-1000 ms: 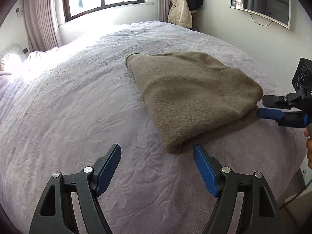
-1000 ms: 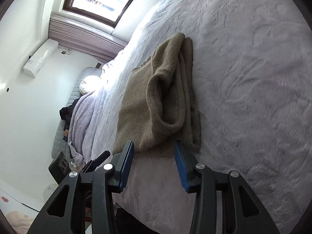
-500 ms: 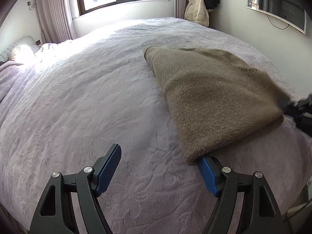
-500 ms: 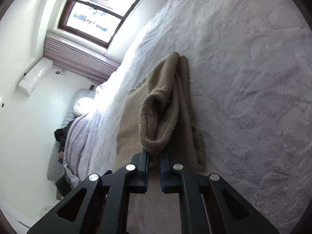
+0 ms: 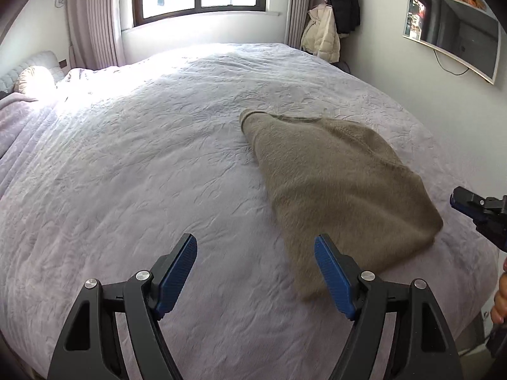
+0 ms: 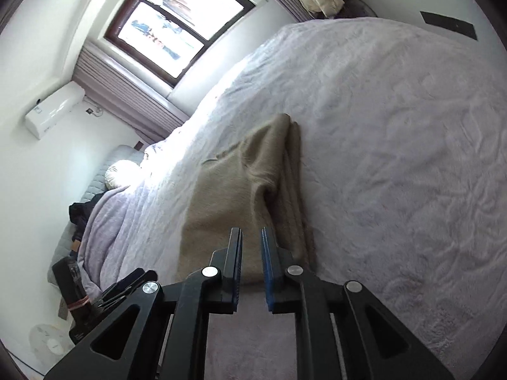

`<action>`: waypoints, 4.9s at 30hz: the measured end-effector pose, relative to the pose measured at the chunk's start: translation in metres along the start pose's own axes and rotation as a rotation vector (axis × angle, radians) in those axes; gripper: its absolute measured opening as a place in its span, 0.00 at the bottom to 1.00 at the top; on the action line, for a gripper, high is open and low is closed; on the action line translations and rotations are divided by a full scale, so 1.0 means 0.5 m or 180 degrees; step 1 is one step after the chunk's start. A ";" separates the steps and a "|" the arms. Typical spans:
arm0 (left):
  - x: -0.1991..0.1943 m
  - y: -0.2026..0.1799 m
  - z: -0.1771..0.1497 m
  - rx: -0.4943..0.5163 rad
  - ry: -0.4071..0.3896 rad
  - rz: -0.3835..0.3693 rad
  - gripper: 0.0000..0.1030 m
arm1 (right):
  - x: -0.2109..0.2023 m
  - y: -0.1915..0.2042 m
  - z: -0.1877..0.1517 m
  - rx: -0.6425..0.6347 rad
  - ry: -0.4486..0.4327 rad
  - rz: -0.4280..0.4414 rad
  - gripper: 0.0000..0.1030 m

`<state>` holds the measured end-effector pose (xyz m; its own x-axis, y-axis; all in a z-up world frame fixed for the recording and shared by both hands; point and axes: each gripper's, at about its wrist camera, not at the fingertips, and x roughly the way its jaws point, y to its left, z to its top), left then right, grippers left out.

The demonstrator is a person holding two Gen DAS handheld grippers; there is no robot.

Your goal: Fold small clothes

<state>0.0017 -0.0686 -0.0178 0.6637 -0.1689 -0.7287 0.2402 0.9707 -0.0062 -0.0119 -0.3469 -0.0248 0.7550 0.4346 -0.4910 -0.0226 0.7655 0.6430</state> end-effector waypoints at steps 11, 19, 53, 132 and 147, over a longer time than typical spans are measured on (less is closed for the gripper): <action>0.104 -0.015 -0.038 -0.0283 0.0512 -0.0051 0.84 | 0.116 -0.083 -0.018 0.0514 0.0244 -0.0161 0.05; 0.090 -0.023 -0.037 -0.0142 0.0503 0.0041 0.84 | 0.080 -0.095 -0.046 0.0459 0.0235 -0.0002 0.03; 0.087 -0.034 -0.042 -0.0084 0.0481 0.0233 0.99 | 0.019 -0.076 -0.098 0.0355 0.0303 0.0002 0.55; 0.209 -0.014 0.126 -0.0206 0.0869 -0.1958 0.59 | 0.328 -0.081 0.200 0.0397 0.1217 0.0600 0.39; -0.022 0.073 0.082 -0.0104 0.0532 -0.1889 0.59 | 0.239 0.154 0.101 0.0190 0.1237 0.0780 0.39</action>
<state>0.0323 -0.0383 0.0181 0.3030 -0.6552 -0.6920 0.5109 0.7246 -0.4625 0.1098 -0.2598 -0.0041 0.4302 0.7538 -0.4968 -0.1235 0.5943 0.7947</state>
